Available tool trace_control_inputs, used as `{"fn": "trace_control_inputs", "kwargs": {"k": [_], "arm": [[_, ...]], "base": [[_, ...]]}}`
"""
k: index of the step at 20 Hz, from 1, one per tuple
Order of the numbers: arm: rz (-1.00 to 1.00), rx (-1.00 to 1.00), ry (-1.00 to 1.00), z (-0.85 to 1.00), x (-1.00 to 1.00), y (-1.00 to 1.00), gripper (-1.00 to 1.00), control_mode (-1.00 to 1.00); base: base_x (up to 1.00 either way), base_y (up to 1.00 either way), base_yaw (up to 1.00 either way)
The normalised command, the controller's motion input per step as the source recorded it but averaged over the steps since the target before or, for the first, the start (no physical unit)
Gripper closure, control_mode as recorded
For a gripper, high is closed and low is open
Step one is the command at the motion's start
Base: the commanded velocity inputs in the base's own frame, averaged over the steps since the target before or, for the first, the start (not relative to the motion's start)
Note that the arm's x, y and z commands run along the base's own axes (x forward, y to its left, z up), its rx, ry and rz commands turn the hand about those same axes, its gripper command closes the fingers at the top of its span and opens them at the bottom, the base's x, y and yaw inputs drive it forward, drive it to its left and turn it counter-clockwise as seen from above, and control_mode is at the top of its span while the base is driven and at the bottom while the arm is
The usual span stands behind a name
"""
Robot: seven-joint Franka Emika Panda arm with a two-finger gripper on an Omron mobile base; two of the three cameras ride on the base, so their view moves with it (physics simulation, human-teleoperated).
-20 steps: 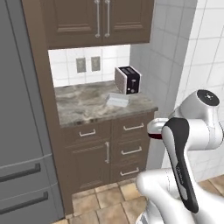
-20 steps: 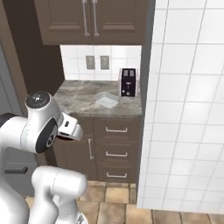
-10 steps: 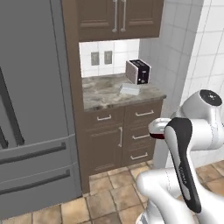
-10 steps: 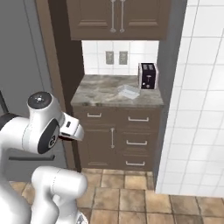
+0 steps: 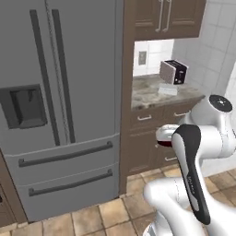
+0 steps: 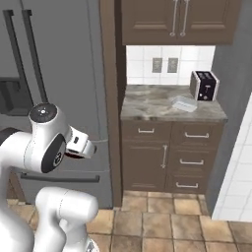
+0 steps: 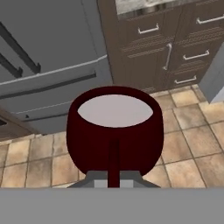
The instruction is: Pick the mug from the counter and place it inside the microwave. Then close the microwave.
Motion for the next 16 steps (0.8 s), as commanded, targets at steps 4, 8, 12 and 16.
{"fn": "trace_control_inputs", "kwargs": {"k": [4, 8, 12, 16], "arm": [[0.0, 0.0, 0.0, 0.0, 0.0, 0.0, 1.0, 1.0], [0.0, 0.0, 0.0, 0.0, 0.0, 0.0, 1.0, 1.0], [0.0, 0.0, 0.0, 0.0, 0.0, 0.0, 1.0, 1.0], [0.0, 0.0, 0.0, 0.0, 0.0, 0.0, 1.0, 1.0]], "base": [[-0.28, 0.89, 0.01], [-0.3, 0.95, 0.06], [-0.19, 0.96, 0.07], [-0.14, 1.0, 0.09]]}}
